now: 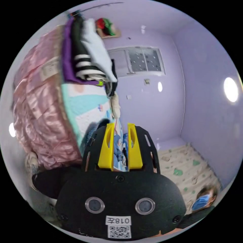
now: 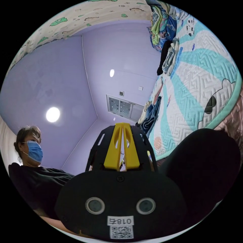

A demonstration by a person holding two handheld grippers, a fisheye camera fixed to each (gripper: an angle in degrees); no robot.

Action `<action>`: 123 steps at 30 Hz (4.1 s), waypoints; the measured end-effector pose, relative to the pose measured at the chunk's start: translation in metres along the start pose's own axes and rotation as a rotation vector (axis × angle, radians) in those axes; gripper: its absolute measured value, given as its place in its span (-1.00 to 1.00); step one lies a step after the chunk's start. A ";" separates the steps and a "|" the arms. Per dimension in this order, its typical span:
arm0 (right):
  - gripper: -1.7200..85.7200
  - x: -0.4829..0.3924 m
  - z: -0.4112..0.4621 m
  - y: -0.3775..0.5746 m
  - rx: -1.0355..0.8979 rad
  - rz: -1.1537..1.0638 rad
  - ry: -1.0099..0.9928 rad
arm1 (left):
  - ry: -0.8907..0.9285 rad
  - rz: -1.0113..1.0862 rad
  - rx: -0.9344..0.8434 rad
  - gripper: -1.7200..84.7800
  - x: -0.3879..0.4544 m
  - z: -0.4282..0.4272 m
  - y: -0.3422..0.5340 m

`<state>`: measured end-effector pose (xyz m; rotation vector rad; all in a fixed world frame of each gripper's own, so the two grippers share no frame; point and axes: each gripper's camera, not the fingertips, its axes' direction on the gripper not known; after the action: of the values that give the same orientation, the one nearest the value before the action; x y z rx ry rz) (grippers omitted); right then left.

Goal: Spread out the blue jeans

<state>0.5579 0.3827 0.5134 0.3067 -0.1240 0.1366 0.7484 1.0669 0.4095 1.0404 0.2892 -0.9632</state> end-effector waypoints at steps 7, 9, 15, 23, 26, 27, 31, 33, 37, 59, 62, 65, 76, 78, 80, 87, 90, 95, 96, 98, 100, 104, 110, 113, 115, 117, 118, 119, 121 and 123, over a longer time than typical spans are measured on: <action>-0.97 0.008 0.020 0.012 -0.022 0.019 0.059 | -0.028 0.047 -0.090 -0.71 -0.113 -0.065 0.027; -0.97 0.008 0.030 0.014 -0.054 0.016 0.093 | -0.053 0.124 -0.138 -0.69 -0.117 -0.055 0.028; -0.97 0.010 0.054 0.026 -0.097 0.006 0.172 | -0.292 0.466 -0.228 -0.50 -0.098 0.012 0.019; -0.97 0.013 0.071 0.048 -0.078 0.016 0.216 | -0.495 0.655 -0.399 -0.48 -0.141 0.098 0.011; -0.97 0.013 0.081 0.056 -0.096 0.012 0.237 | -0.537 0.620 -0.383 -0.82 -0.164 0.099 0.016; -0.97 0.013 0.083 0.058 -0.099 0.011 0.240 | -0.463 0.594 -0.442 -0.84 -0.172 0.102 0.020; -0.97 0.012 0.096 0.073 -0.118 0.009 0.258 | -0.355 0.748 -0.365 -0.87 -0.156 0.072 0.067; -0.96 0.009 0.104 0.080 -0.144 0.000 0.276 | -0.197 0.780 -0.272 -0.87 -0.143 0.035 0.082; -0.92 -0.012 0.146 0.101 -0.315 -0.097 0.391 | 0.015 0.964 -0.252 -0.88 -0.096 -0.038 0.121; -0.65 -0.123 0.471 0.407 -1.148 -0.952 0.563 | -0.171 1.046 0.010 -0.89 -0.045 -0.415 0.185; -0.78 -0.100 0.491 0.454 -1.321 -1.122 0.799 | -0.164 1.007 0.034 -0.89 -0.053 -0.424 0.184; -0.82 -0.115 0.480 0.443 -1.237 -1.102 0.822 | -0.194 0.969 0.051 -0.89 -0.055 -0.427 0.183; -0.83 -0.280 0.252 0.241 -0.219 -0.817 1.064 | -0.132 1.013 0.183 -0.91 -0.010 -0.409 0.163; -0.83 -0.315 0.212 0.231 -0.073 -0.819 1.096 | -0.121 1.021 0.193 -0.91 0.007 -0.390 0.153; -0.83 -0.359 0.170 0.229 0.091 -0.855 1.150 | -0.087 1.013 0.216 -0.91 0.023 -0.370 0.141; -0.82 -0.432 0.089 0.233 0.235 -0.861 1.270 | -0.026 1.011 0.190 -0.89 0.089 -0.257 0.106; -0.82 -0.439 0.075 0.221 0.199 -0.814 1.323 | -0.074 1.024 0.106 -0.88 0.112 -0.184 0.088; -0.80 -0.403 0.123 0.117 0.068 -0.732 1.403 | -0.135 0.977 -0.088 -0.87 0.139 0.014 0.017; -0.80 -0.394 0.136 0.094 0.040 -0.713 1.417 | -0.160 0.944 -0.139 -0.86 0.144 0.086 -0.008; -0.73 -0.335 0.187 -0.001 -0.130 -0.529 1.560 | -0.218 0.844 -0.232 -0.82 0.137 0.198 -0.044; -0.71 -0.283 0.207 -0.049 -0.265 -0.338 1.640 | -0.297 0.571 -0.389 -0.74 0.090 0.314 -0.068; -0.71 -0.244 0.188 -0.054 -0.239 -0.222 1.552 | -0.194 0.426 -0.396 -0.72 0.034 0.357 -0.043; -0.76 -0.196 0.109 -0.001 -0.333 -0.149 1.412 | -0.369 0.464 -0.599 -0.70 -0.057 0.343 0.013; -0.79 -0.177 0.077 0.029 -0.338 -0.070 1.316 | -0.424 0.394 -0.601 -0.68 -0.093 0.332 0.038; -0.81 -0.175 0.061 0.046 -0.295 -0.036 1.301 | -0.507 0.341 -0.523 -0.67 -0.108 0.325 0.059; -0.83 -0.176 0.047 0.060 -0.242 -0.007 1.266 | -0.518 0.290 -0.435 -0.67 -0.115 0.318 0.076; -0.83 -0.177 0.040 0.067 -0.213 0.012 1.244 | -0.474 0.252 -0.393 -0.67 -0.117 0.317 0.090; -0.84 -0.178 0.034 0.072 -0.193 0.022 1.231 | -0.456 0.238 -0.379 -0.67 -0.118 0.319 0.098; -0.85 -0.182 0.029 0.076 -0.177 0.018 1.233 | -0.403 0.189 -0.373 -0.67 -0.120 0.337 0.128; -0.87 -0.188 0.025 0.076 -0.147 0.004 1.258 | -0.358 0.140 -0.362 -0.67 -0.124 0.354 0.145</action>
<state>0.3588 0.4254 0.5329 0.0323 1.1075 0.3006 0.7126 0.8621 0.7534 0.5376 0.0858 -0.9102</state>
